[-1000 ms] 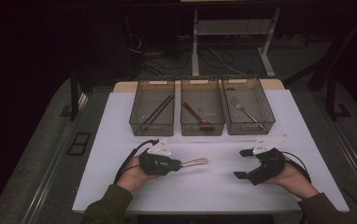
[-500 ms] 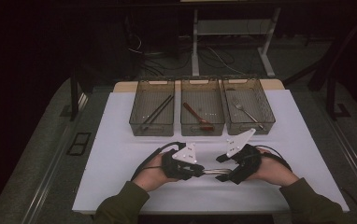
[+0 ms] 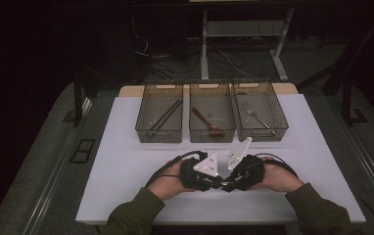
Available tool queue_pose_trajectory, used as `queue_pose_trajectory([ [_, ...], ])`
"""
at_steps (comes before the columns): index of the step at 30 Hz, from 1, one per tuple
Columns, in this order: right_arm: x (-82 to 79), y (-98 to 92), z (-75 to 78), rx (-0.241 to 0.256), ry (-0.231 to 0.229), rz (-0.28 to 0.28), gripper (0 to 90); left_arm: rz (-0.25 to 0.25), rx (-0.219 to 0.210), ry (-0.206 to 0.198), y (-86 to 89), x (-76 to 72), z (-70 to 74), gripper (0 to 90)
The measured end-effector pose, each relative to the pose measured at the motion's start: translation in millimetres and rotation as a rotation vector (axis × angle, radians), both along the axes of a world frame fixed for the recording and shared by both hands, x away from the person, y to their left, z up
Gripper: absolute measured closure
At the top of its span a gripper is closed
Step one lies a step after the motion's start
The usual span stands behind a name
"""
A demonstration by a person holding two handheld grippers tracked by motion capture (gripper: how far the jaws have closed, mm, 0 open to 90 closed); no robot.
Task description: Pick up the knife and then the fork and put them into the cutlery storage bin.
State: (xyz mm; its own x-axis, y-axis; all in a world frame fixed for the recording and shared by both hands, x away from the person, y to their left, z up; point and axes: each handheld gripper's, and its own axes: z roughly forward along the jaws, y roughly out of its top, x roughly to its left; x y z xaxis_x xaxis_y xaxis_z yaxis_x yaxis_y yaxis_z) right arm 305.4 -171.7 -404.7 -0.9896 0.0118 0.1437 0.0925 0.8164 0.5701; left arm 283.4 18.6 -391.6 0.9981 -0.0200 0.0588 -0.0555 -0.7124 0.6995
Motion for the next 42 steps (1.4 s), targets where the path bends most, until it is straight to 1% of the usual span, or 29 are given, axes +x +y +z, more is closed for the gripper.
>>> queue_pose_trajectory([
  [5,-1.8,-0.5,1.0,-0.005,-0.013,0.005,78.3,-0.007,0.002,-0.002,-0.1,-0.1,1.0,79.1],
  [6,-1.7,-0.6,1.1,-0.006,-0.035,0.015,79.4,-0.007,0.002,-0.005,0.1,0.0,1.0,79.4],
  [7,-2.2,-0.7,1.5,-0.001,-0.040,0.011,81.9,-0.005,-0.009,-0.002,0.8,-0.3,1.3,81.0],
  [8,-3.8,-0.3,1.9,-0.011,-0.033,0.003,82.3,-0.013,-0.031,-0.001,2.3,0.6,3.9,88.9],
  [9,-4.1,0.8,-0.7,-0.030,-0.030,0.012,82.4,0.001,-0.037,0.016,2.8,-0.6,4.4,88.8],
  [10,-3.8,0.9,-2.3,-0.028,-0.036,0.017,82.6,0.002,-0.029,0.017,4.2,0.8,4.8,88.7],
  [11,-4.7,0.9,-2.8,-0.023,-0.041,0.008,82.6,0.005,-0.025,0.006,5.1,2.2,4.7,87.5],
  [12,-4.1,0.8,-3.0,-0.021,-0.037,0.003,82.7,0.016,-0.025,-0.003,6.5,3.1,4.1,84.1],
  [13,-3.3,0.4,-3.2,-0.018,-0.053,0.011,82.7,0.029,-0.028,0.009,8.4,3.1,3.4,81.6],
  [14,-3.1,-0.7,-2.1,-0.020,-0.053,-0.003,82.6,0.034,-0.031,0.002,10.3,4.0,3.3,78.8],
  [15,-1.9,-2.0,-1.8,-0.016,-0.050,-0.003,82.6,0.043,-0.030,0.008,12.6,4.5,3.5,76.2],
  [16,-1.8,-3.5,-1.0,-0.008,-0.063,-0.021,82.6,0.052,-0.035,0.006,15.0,5.5,3.7,74.6],
  [17,-0.6,-5.5,-0.5,-0.006,-0.046,-0.031,82.5,0.076,-0.054,0.025,18.7,5.7,3.3,71.7],
  [18,0.0,-7.6,-0.5,0.000,-0.072,-0.041,82.5,0.081,-0.059,0.021,21.2,7.4,3.6,69.4],
  [19,0.2,-9.1,-0.5,-0.002,-0.066,-0.054,82.5,0.100,-0.073,0.028,24.7,7.9,3.4,68.3],
  [20,1.2,-11.1,-1.2,-0.001,-0.066,-0.050,82.5,0.126,-0.090,0.039,28.7,7.7,3.4,66.5],
  [21,1.4,-13.5,-1.2,-0.002,-0.076,-0.070,82.5,0.144,-0.106,0.049,33.0,8.2,3.6,65.0],
  [24,4.2,-22.3,-1.5,0.001,-0.074,-0.103,82.5,0.199,-0.150,0.059,47.3,10.9,4.8,60.8],
  [25,5.1,-25.4,-1.3,0.002,-0.072,-0.112,82.5,0.227,-0.165,0.066,53.0,11.5,4.6,58.9],
  [26,5.5,-29.4,-0.2,0.005,-0.075,-0.133,82.5,0.242,-0.170,0.068,56.7,12.0,4.5,57.2],
  [27,6.2,-31.8,0.4,0.005,-0.073,-0.143,82.5,0.261,-0.179,0.071,61.6,12.4,4.1,56.3],
  [31,11.4,-43.6,2.9,0.012,-0.097,-0.184,82.5,0.322,-0.221,0.079,80.5,11.0,0.9,50.4],
  [32,12.5,-46.3,3.4,0.015,-0.092,-0.199,82.5,0.341,-0.230,0.082,86.5,10.5,-0.2,49.4],
  [34,14.8,-52.2,4.8,0.022,-0.107,-0.229,82.4,0.369,-0.234,0.078,95.3,9.0,-1.6,46.7],
  [36,16.6,-57.6,6.8,0.025,-0.106,-0.263,82.4,0.393,-0.240,0.076,102.4,7.5,-3.2,46.1],
  [38,18.6,-62.4,8.1,0.033,-0.113,-0.285,82.4,0.422,-0.257,0.086,109.3,5.4,-6.0,43.3],
  [40,20.0,-68.2,10.8,0.041,-0.115,-0.318,82.4,0.444,-0.251,0.077,115.3,3.3,-9.5,39.7],
  [41,20.2,-69.9,11.6,0.045,-0.109,-0.333,82.4,0.461,-0.257,0.082,117.7,2.1,-12.2,38.3],
  [42,21.5,-72.6,12.5,0.048,-0.118,-0.339,82.4,0.477,-0.255,0.079,121.0,1.4,-15.3,36.7],
])
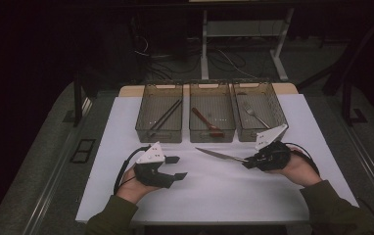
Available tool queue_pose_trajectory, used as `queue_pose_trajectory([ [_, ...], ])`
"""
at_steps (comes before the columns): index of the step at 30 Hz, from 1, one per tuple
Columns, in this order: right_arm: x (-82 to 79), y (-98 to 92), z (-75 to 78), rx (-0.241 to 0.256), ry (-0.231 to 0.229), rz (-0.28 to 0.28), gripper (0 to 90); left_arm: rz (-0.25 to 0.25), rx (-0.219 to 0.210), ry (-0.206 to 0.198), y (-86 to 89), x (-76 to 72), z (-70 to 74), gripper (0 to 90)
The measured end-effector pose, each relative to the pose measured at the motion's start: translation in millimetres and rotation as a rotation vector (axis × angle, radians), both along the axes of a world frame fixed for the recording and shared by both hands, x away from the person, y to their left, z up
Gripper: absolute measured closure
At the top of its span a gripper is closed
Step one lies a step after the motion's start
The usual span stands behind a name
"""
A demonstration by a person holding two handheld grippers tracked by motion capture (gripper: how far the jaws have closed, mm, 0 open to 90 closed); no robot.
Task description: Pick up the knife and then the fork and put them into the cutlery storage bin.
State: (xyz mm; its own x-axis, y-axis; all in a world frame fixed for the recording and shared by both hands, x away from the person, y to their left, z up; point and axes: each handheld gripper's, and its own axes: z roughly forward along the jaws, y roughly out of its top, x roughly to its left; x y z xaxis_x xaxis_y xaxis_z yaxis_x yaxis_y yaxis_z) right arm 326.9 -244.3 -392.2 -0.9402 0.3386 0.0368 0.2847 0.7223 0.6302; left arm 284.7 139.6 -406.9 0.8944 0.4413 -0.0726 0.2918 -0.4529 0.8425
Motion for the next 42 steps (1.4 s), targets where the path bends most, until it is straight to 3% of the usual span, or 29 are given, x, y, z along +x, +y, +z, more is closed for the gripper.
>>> queue_pose_trajectory([
  [5,3.3,-9.7,6.2,0.030,0.004,-0.079,82.4,0.052,0.018,0.011,8.7,-4.5,-9.9,28.4],
  [10,8.9,-18.5,15.1,0.046,-0.007,-0.137,82.4,0.102,0.023,-0.005,14.6,-9.6,-17.6,16.2],
  [13,13.9,-23.4,21.0,0.064,-0.017,-0.171,82.4,0.137,0.032,0.024,20.6,-10.0,-22.3,12.8],
  [19,28.1,-33.7,30.0,0.100,-0.030,-0.230,82.4,0.186,0.028,0.025,25.5,-10.7,-27.2,0.6],
  [32,67.5,-48.6,51.4,0.134,-0.046,-0.381,82.4,0.190,0.018,0.031,24.5,-9.7,-27.0,0.0],
  [42,98.4,-63.0,52.6,0.142,-0.043,-0.507,82.4,0.182,0.006,0.039,23.2,-10.1,-27.5,0.0],
])
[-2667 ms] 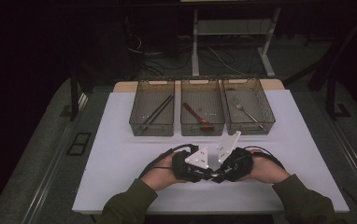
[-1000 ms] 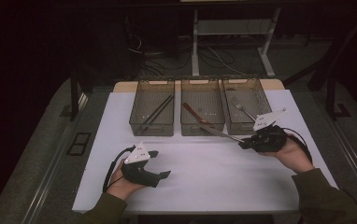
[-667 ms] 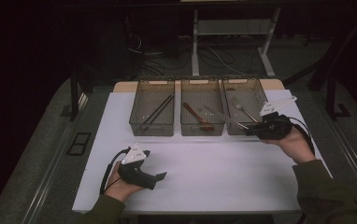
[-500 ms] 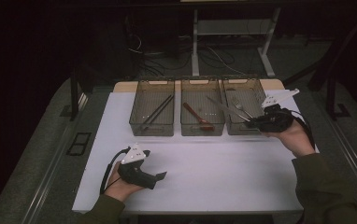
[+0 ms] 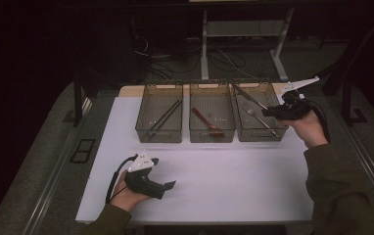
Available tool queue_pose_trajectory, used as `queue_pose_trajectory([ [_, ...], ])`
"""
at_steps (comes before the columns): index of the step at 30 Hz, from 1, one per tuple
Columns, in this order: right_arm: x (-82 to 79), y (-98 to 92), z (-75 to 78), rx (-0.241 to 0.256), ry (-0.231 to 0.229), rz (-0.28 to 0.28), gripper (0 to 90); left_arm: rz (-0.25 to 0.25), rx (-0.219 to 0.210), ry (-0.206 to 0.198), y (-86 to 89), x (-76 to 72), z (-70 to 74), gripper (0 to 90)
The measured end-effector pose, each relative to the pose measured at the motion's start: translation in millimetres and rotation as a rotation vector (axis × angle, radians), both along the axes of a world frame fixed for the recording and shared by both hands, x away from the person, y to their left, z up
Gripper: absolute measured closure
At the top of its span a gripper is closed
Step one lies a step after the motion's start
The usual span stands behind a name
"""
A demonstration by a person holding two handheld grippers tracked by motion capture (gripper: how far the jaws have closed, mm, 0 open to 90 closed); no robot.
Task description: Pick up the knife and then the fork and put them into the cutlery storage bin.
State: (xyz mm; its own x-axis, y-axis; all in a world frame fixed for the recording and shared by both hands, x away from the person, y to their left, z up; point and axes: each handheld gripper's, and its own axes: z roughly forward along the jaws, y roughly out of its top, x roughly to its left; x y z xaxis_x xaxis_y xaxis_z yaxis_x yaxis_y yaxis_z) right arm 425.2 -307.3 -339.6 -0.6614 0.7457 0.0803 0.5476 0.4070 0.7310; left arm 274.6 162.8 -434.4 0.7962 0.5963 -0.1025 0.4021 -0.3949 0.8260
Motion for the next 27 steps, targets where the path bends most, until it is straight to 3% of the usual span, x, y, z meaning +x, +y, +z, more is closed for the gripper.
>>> queue_pose_trajectory([
  [13,31.2,-18.0,-21.6,-0.029,0.078,-0.151,82.4,-0.022,-0.012,0.007,-1.4,0.0,-0.3,0.0],
  [27,46.8,-6.5,-46.9,-0.111,0.167,-0.174,82.2,-0.047,-0.010,0.027,-4.5,-0.5,-2.5,0.0],
])
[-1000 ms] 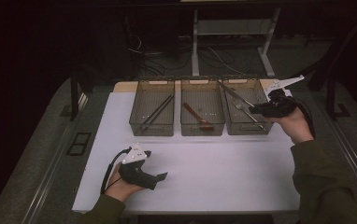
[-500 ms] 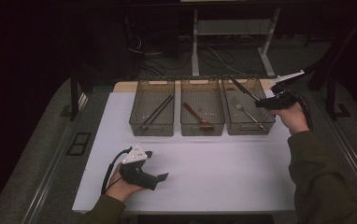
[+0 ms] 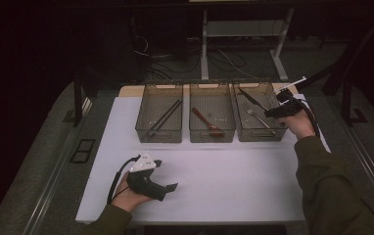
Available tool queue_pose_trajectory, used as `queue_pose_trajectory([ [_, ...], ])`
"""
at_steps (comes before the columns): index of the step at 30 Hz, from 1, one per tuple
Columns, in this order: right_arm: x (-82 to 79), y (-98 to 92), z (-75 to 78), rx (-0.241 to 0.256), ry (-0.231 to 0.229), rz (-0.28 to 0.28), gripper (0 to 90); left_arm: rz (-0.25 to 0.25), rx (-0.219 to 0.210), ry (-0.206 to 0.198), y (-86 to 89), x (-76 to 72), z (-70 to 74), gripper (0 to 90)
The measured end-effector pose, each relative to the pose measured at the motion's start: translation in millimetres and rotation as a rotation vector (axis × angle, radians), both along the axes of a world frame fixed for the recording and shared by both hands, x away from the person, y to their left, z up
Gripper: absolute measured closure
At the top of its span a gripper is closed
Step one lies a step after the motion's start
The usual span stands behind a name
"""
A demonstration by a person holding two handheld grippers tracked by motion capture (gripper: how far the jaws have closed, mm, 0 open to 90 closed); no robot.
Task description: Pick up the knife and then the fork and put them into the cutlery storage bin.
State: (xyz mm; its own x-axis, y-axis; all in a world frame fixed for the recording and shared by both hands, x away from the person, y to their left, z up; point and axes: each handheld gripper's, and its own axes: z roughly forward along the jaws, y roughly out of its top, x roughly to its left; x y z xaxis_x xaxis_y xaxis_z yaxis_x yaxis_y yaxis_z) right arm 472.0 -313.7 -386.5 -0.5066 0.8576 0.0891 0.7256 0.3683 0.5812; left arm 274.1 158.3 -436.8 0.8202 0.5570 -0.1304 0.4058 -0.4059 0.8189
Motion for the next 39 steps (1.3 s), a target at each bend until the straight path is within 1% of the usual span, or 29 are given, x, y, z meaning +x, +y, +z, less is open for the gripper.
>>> queue_pose_trajectory([
  [4,2.1,4.7,-5.0,-0.035,0.020,-0.006,82.2,-0.009,0.001,0.005,-1.0,-0.1,-0.6,0.0],
  [6,2.5,6.1,-6.4,-0.036,0.026,-0.007,82.1,-0.009,0.001,0.006,-1.2,-0.3,-0.6,0.0],
  [10,2.8,9.4,-9.5,-0.045,0.036,0.007,82.1,-0.013,0.002,0.011,-1.5,-0.3,-1.0,0.0],
  [13,3.3,12.3,-11.5,-0.056,0.056,0.012,81.6,-0.016,0.003,0.011,-1.9,-0.4,-1.1,0.0],
  [14,3.5,13.2,-12.0,-0.068,0.048,0.018,81.1,-0.016,0.003,0.011,-1.9,-0.4,-1.1,0.0],
  [15,3.5,13.6,-12.1,-0.071,0.044,0.019,78.8,-0.016,0.003,0.012,-1.9,-0.4,-1.1,0.0],
  [16,3.2,13.6,-11.3,-0.055,0.031,0.011,74.6,-0.016,0.003,0.012,-1.9,-0.4,-1.2,0.0],
  [17,2.9,12.8,-9.8,-0.042,0.015,0.007,73.0,-0.017,0.003,0.012,-1.9,-0.4,-1.2,0.0],
  [18,2.6,12.2,-7.9,-0.032,0.008,0.001,71.7,-0.019,0.005,0.012,-1.8,-0.3,-1.2,0.0],
  [20,1.6,11.2,-4.2,-0.019,-0.014,-0.005,67.5,-0.020,0.005,0.012,-1.9,-0.4,-1.2,0.0],
  [21,1.4,10.2,-2.9,-0.013,-0.024,-0.003,66.8,-0.021,0.004,0.012,-2.0,-0.5,-1.2,0.0],
  [25,-4.0,5.1,5.5,0.053,-0.043,-0.010,58.4,-0.021,0.004,0.012,-2.1,-0.4,-1.2,0.0],
  [28,-10.2,0.1,12.5,0.108,-0.069,-0.007,51.7,-0.020,0.003,0.009,-2.2,-0.2,-1.2,0.0],
  [30,-15.5,-3.2,17.6,0.147,-0.094,0.003,48.0,-0.020,0.005,0.007,-1.9,-0.2,-1.2,0.0],
  [32,-21.2,-5.2,21.6,0.183,-0.101,0.015,46.3,-0.017,0.002,0.008,-1.9,-0.1,-1.3,0.0],
  [33,-23.9,-5.8,23.4,0.186,-0.116,0.020,45.5,-0.016,0.002,0.008,-1.9,0.1,-1.3,0.0],
  [36,-31.9,-6.8,27.5,0.212,-0.140,0.040,42.0,-0.016,0.003,0.008,-2.1,0.1,-1.4,0.0],
  [39,-40.5,-4.8,30.5,0.215,-0.163,0.067,41.3,-0.016,0.003,0.007,-2.2,0.3,-1.2,0.0],
])
